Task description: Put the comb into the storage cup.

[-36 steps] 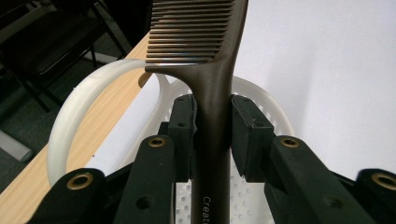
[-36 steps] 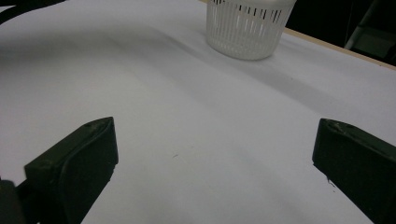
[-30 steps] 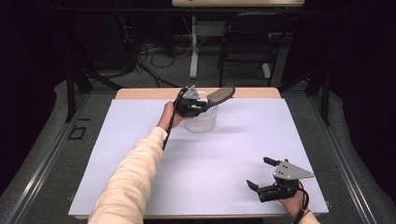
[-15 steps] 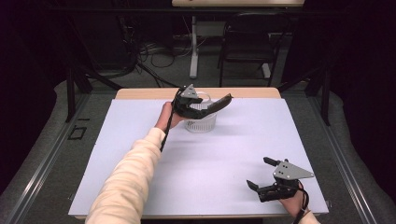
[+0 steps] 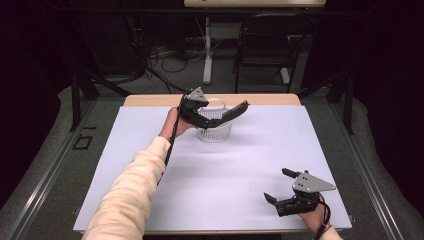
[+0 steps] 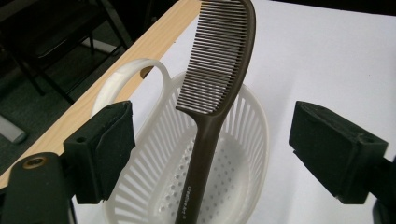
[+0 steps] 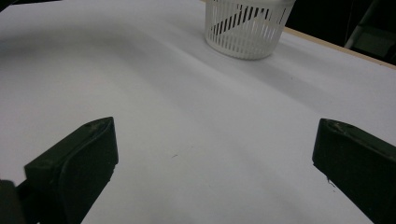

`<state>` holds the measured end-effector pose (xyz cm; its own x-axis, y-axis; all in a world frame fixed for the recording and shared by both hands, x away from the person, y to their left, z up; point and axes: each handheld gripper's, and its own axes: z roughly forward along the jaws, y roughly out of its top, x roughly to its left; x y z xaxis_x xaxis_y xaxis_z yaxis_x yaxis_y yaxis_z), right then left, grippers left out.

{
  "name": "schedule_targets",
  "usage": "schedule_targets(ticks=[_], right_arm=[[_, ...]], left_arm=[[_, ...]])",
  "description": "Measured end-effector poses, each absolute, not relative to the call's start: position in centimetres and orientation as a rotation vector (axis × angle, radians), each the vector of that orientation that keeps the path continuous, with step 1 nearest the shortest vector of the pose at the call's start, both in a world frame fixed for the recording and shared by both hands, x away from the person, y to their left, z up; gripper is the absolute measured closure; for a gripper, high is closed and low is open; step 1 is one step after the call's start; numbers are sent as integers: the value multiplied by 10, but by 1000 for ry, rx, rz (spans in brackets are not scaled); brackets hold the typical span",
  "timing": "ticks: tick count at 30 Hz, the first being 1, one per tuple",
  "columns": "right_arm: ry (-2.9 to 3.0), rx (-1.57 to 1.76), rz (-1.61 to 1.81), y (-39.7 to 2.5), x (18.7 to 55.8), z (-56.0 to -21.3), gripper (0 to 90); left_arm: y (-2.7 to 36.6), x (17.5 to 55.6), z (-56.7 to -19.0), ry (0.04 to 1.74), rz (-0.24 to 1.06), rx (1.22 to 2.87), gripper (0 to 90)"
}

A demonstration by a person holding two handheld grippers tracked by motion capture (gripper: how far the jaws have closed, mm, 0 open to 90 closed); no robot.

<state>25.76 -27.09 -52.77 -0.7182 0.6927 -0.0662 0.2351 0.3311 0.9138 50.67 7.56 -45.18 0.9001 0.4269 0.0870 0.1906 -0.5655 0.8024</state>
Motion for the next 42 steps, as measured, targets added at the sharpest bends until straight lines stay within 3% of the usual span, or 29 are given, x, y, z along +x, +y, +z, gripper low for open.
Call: schedule_targets(ticks=[11, 42], right_arm=[[2156, 814, 1362, -271, 258, -528, 0], [2162, 825, 1350, -269, 258, -528, 0]], left_arm=[[83, 493, -442, 429, 352, 2230, 2], [119, 445, -443, 507, 374, 2237, 0]])
